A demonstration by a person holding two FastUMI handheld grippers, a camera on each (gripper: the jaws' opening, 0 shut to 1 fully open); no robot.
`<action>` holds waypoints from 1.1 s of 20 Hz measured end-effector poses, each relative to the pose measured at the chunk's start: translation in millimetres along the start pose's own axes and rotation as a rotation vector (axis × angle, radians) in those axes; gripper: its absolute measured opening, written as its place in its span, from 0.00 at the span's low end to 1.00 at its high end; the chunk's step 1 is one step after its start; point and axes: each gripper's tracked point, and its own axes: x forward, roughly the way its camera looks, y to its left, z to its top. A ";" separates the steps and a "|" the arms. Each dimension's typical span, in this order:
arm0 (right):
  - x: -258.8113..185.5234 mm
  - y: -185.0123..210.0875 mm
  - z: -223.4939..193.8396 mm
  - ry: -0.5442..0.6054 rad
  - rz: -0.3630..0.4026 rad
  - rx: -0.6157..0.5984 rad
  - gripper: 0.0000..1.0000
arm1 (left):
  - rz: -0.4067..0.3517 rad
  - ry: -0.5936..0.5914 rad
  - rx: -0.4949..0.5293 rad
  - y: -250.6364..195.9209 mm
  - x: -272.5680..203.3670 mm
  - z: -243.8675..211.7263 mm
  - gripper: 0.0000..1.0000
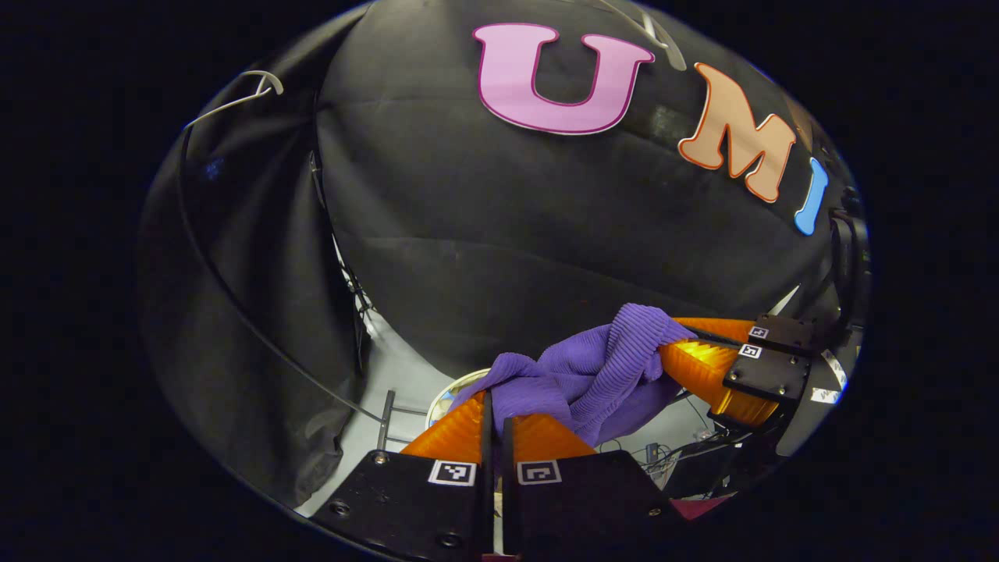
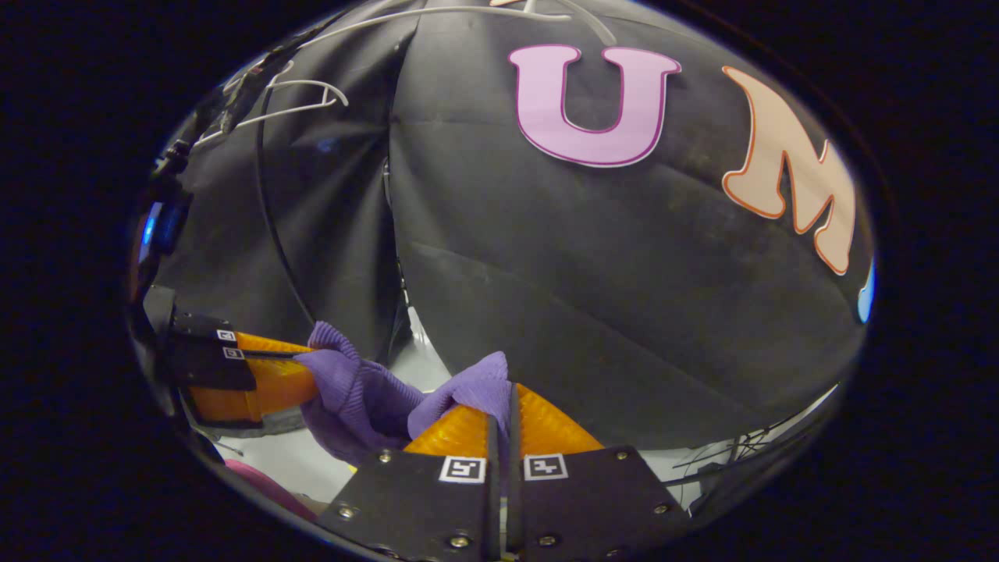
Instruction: Grasp the clothes on the hanger with both hands and then place them into the laundry hamper below.
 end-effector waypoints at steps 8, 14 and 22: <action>5.4 7.6 -47.9 0.153 0.047 -0.023 0.04 | -0.007 0.008 -0.009 -12.8 -4.4 25.6 0.22; 4.3 21.0 -25.3 0.100 0.074 -0.016 0.12 | -0.003 0.011 -0.005 -18.4 -4.8 34.3 0.14; 6.9 13.2 -12.9 0.077 0.055 0.018 0.12 | -0.002 0.015 -0.007 -15.4 -0.9 38.2 0.14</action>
